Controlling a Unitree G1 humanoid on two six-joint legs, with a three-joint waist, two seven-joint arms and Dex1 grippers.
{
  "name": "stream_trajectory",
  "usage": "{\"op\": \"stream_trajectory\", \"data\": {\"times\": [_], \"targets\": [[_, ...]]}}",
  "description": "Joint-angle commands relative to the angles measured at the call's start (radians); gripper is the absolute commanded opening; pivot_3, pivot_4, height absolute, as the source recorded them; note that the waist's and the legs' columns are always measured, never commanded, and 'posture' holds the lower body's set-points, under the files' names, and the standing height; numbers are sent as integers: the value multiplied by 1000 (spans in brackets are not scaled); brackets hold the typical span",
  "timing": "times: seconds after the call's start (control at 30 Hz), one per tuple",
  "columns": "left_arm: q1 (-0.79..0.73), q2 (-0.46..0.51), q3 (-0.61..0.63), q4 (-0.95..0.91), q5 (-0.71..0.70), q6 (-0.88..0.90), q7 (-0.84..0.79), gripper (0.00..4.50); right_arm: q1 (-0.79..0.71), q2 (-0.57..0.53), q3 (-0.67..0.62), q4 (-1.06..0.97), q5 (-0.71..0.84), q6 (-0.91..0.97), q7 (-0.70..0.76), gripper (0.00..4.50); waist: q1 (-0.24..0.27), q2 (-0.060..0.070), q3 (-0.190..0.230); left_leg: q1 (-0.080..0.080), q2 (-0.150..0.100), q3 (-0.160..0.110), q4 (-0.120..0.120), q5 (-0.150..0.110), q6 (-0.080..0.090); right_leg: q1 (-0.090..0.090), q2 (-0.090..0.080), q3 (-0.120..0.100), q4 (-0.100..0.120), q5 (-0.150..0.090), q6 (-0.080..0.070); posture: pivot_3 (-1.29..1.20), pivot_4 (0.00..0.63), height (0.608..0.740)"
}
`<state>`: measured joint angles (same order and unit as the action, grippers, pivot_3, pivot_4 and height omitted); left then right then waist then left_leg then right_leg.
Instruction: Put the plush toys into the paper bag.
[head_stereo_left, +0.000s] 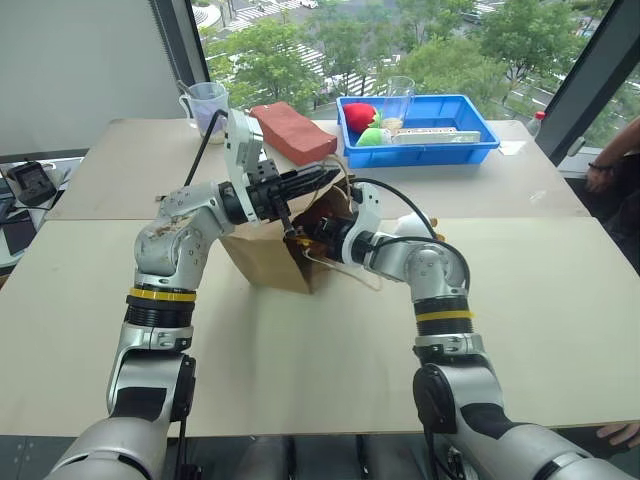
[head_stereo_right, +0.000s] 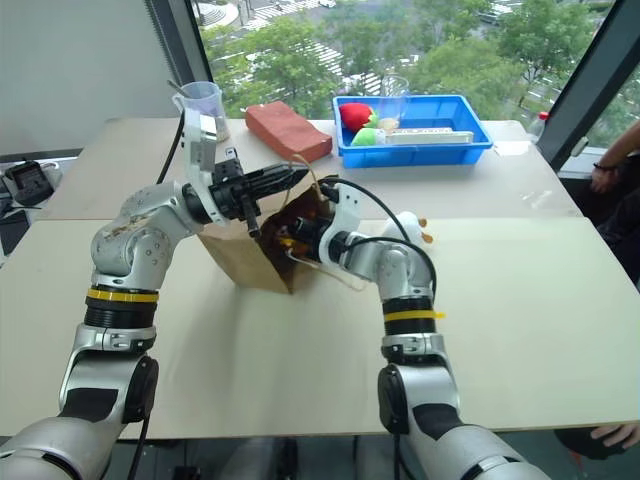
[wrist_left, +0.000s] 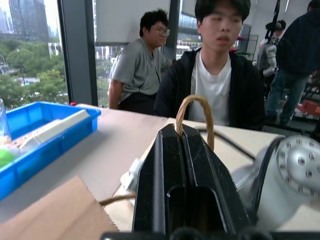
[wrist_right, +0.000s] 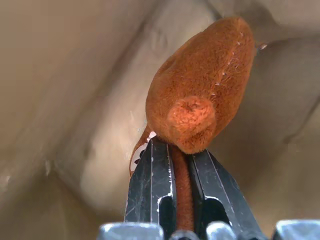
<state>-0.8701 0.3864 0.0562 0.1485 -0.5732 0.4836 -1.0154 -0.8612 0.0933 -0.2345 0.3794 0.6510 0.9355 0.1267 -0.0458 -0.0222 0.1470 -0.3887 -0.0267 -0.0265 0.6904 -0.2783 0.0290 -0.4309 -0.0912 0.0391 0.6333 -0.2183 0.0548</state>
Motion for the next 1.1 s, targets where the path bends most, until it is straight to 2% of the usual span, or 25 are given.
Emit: {"op": "stream_trajectory", "data": {"times": [0.03,0.07,0.13,0.27,0.47,0.6,0.67,0.9,1.0,1.1], "targets": [[-1,7,13,-32,-15,-3,-6,0,-25,66,-18,-5,36,-61,29,41,-1,0,0,0,0,0,0,0,0,0,0,0,0,0,0,0,150,740],[5,9,11,-36,-14,-4,-6,0,-19,70,-11,-9,38,-60,37,41,-1,0,0,0,0,0,0,0,0,-1,0,0,0,0,0,0,150,740],[14,12,8,-40,-10,-8,-8,0,1,65,6,-27,42,-51,61,951,-1,0,0,0,0,0,-2,0,-1,-2,0,0,1,0,0,0,150,740],[32,18,3,-52,-4,-13,-10,0,38,22,29,-83,40,-31,99,2279,-1,0,0,-2,0,0,-5,2,-4,-6,0,1,10,0,0,0,150,740],[60,35,4,-50,18,-32,-8,0,101,-88,57,-265,75,63,168,4426,0,0,0,-2,0,0,-8,3,-5,-8,0,1,10,0,0,0,150,740],[59,43,14,-36,27,-45,-3,0,148,-197,104,-405,67,120,209,4472,3,0,0,-2,-1,0,-8,4,-4,-7,0,1,9,0,0,0,150,740],[53,45,15,-21,31,-54,0,0,192,-313,137,-501,34,122,254,4472,4,0,0,-2,-1,0,-8,4,-4,-7,0,1,9,0,0,0,150,740],[52,49,12,-15,35,-60,-6,0,278,-561,127,-679,54,119,377,4472,3,0,0,-2,-1,2,-7,4,-4,-7,0,1,6,0,0,0,150,740],[49,52,11,-11,35,-62,-10,0,314,-689,163,-648,-105,-42,402,4472,5,-1,1,-1,-1,2,-7,4,-3,-6,0,1,3,0,0,0,150,740],[45,54,9,-2,42,-68,-12,0,324,-733,199,-571,-217,-168,400,4472,6,-1,1,-1,-1,2,-7,6,-2,-4,0,1,-2,1,-1,0,150,740]]}}
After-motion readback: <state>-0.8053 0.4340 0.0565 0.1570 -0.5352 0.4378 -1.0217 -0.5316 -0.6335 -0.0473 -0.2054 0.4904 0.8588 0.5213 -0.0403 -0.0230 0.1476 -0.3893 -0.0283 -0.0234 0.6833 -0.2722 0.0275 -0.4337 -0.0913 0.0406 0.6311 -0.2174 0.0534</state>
